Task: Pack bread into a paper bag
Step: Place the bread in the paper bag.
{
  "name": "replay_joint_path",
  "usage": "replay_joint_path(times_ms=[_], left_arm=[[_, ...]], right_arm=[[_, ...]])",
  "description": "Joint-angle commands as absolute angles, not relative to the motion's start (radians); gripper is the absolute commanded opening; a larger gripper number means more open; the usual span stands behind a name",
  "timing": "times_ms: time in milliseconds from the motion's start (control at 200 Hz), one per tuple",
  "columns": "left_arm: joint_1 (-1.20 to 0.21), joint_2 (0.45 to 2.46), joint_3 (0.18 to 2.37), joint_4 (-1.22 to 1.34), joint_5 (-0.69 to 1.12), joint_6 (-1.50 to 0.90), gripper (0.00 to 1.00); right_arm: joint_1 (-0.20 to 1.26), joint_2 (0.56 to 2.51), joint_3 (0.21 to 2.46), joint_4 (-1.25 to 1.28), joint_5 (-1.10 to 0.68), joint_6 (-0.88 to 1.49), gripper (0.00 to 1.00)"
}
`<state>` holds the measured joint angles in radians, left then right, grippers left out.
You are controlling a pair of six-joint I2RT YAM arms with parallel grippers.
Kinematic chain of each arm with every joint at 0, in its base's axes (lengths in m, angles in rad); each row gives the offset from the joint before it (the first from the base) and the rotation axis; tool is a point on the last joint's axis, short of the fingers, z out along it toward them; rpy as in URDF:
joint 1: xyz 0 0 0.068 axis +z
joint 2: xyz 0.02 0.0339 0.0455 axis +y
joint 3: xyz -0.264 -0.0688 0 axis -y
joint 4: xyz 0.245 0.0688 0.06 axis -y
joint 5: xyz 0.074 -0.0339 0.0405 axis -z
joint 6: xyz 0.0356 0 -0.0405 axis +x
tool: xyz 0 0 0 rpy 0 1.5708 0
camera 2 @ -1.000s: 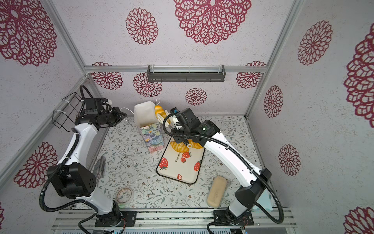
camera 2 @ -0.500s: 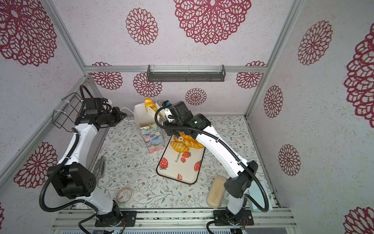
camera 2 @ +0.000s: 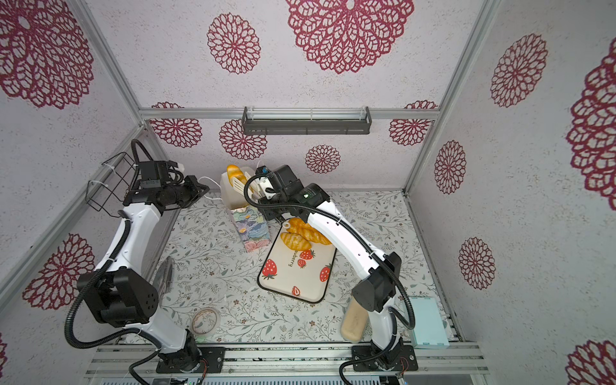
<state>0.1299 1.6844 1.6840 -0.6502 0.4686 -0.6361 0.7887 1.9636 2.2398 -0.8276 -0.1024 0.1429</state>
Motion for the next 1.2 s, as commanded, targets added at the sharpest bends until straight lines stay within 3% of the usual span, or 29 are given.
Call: replay_joint_path(times_ms=[0,540,1196], left_arm=[[0.130,1.686,1.666,-0.624,0.488,-0.630,0.00],[0.129,1.673,1.653,-0.592,0.519,-0.642,0.00],[0.129,1.654,1.627,-0.514,0.587,-0.665,0.00]], right_arm=[[0.792,1.964,2.305,-0.771,-0.115,0.150,0.36],[0.788,2.033,2.368,-0.797,-0.124,0.153,0.39],[0.788,2.024,2.367,-0.814,-0.116,0.147,0.53]])
